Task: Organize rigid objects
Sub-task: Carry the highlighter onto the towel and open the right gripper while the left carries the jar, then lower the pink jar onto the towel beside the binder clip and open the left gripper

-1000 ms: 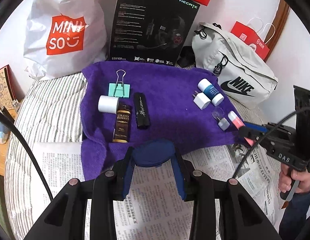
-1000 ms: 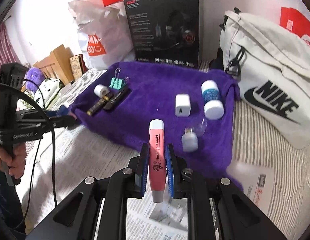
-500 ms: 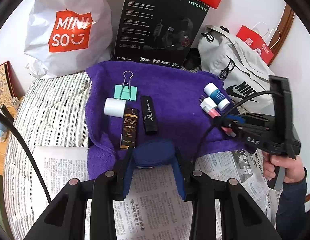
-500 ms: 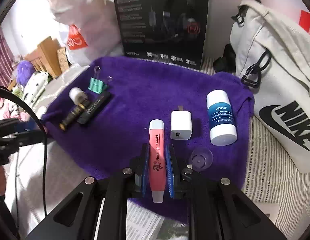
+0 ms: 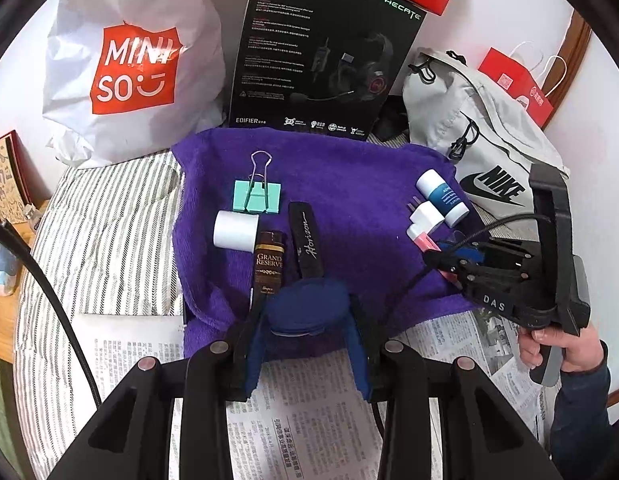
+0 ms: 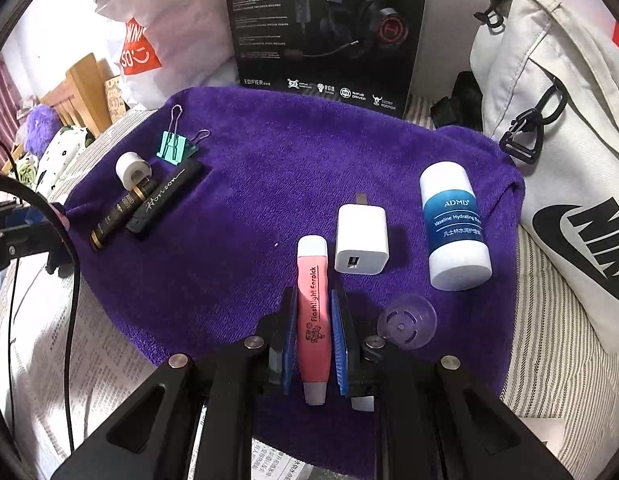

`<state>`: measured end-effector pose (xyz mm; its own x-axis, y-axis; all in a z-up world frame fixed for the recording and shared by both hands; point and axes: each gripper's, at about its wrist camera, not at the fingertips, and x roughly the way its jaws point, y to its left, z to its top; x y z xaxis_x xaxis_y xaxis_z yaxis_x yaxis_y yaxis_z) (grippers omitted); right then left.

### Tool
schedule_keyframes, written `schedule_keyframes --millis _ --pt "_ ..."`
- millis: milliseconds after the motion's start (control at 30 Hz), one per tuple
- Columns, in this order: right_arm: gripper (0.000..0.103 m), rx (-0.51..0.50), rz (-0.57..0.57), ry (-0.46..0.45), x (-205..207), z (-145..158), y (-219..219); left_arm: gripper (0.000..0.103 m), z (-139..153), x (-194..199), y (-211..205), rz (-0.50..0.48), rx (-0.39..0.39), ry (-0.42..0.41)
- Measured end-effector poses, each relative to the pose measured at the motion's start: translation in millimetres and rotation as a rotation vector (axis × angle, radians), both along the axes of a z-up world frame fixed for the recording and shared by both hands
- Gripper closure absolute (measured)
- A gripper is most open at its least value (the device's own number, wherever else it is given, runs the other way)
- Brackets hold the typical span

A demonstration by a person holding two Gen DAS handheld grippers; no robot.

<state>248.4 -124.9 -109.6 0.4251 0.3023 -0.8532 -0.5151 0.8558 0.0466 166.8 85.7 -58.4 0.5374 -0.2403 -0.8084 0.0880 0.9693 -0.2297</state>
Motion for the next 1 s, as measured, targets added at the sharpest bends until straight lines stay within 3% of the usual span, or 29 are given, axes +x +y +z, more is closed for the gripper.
schedule_keyframes --millis 33,133,167,567,1000 --pt "0.08 0.006 0.006 0.004 -0.4 0.0 0.2 0.069 0.3 0.9 0.0 0.001 0.001 0.0" --pt "0.056 0.028 0.021 0.018 -4.7 2.2 -0.2 0.069 -0.2 4.6 0.2 0.0 0.006 0.005" --pt "0.055 0.018 0.018 0.006 -6.1 3.9 -0.3 0.069 -0.9 7.6 -0.5 -0.002 0.015 0.01" --pt "0.054 0.101 -0.044 -0.059 -29.2 45.2 -42.1 0.069 -4.0 50.3 -17.3 0.007 0.04 0.032" --pt "0.054 0.116 -0.056 -0.075 -54.8 50.7 -70.5 0.069 -31.0 123.2 -51.6 -0.023 0.057 0.064"
